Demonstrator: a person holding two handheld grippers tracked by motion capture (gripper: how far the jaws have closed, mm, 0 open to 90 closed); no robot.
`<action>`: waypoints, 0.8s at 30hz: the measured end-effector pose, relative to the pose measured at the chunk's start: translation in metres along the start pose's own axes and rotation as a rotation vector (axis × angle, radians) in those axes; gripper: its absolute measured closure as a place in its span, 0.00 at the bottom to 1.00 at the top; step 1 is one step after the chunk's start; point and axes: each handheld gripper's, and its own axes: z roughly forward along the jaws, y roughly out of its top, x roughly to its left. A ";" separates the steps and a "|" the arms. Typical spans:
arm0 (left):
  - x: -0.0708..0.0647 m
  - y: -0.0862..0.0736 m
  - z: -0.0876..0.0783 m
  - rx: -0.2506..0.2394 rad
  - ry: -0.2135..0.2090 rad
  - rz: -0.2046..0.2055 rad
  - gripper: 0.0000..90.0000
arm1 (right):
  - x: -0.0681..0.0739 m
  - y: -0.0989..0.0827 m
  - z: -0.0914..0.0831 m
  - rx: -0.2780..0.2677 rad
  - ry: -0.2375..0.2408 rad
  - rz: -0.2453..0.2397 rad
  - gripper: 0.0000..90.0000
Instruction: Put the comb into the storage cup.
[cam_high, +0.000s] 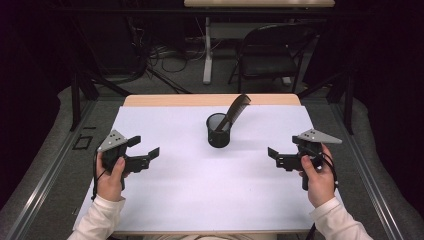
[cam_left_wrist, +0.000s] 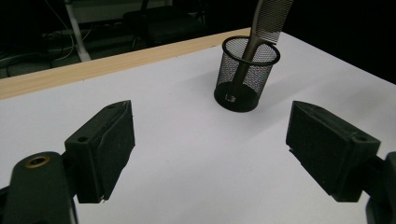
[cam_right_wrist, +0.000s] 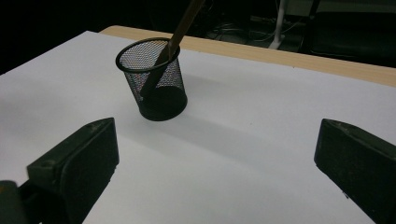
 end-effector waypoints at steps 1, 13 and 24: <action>0.001 -0.002 -0.002 0.001 0.004 -0.003 0.18 | -0.001 -0.002 -0.001 -0.004 -0.002 0.000 0.00; 0.012 -0.023 -0.023 -0.007 0.030 -0.010 0.18 | -0.013 -0.032 -0.021 -0.016 -0.029 0.055 0.00; 0.017 -0.044 -0.037 -0.041 0.027 -0.045 0.18 | -0.027 -0.055 -0.033 -0.020 -0.064 0.108 0.00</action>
